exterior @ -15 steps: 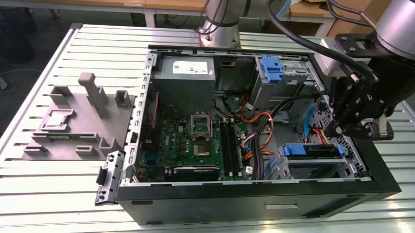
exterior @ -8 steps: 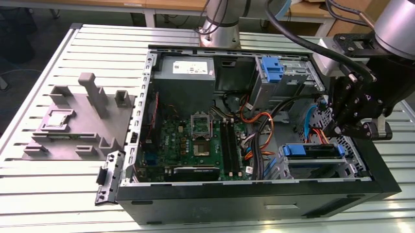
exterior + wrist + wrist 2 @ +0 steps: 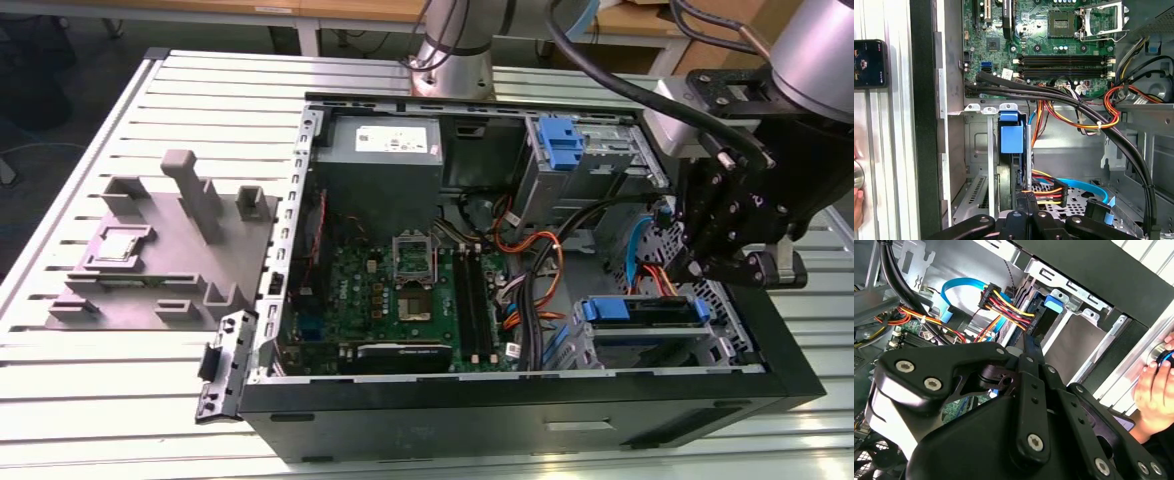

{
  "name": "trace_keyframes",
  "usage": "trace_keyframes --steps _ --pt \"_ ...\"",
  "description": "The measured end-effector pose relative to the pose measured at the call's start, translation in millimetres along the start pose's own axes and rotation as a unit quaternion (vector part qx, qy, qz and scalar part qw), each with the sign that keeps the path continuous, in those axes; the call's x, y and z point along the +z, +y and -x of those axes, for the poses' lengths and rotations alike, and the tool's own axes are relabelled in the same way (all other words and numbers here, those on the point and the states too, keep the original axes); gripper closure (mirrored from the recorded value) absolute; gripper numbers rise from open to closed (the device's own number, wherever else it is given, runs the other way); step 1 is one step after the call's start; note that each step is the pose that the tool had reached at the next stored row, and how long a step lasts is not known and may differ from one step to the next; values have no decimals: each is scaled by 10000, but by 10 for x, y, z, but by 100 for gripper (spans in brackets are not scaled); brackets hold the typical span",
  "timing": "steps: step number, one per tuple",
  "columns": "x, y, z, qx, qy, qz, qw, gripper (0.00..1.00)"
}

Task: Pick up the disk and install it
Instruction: 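Insert the second disk wire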

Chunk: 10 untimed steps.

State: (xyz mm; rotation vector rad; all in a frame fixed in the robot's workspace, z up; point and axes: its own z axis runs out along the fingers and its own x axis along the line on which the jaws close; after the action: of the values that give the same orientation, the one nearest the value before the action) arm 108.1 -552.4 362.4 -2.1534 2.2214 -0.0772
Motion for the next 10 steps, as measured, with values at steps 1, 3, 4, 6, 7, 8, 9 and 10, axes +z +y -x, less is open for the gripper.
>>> trace_keyframes --steps 1,3,4,6,7,8,9,10 --pt "-2 0 0 0 -1 0 10000 90" --pt "-33 -2 0 0 0 0 10000 90" --pt "-50 -4 1 0 0 0 10000 90" --pt "-79 -6 0 0 -1 0 10000 90" --pt "-88 -6 0 0 -1 0 10000 90" --pt "-92 -6 0 0 -2 0 10000 90" --pt "-95 -6 2 0 -2 0 10000 90" --pt "-98 -7 5 0 -1 0 10000 90"
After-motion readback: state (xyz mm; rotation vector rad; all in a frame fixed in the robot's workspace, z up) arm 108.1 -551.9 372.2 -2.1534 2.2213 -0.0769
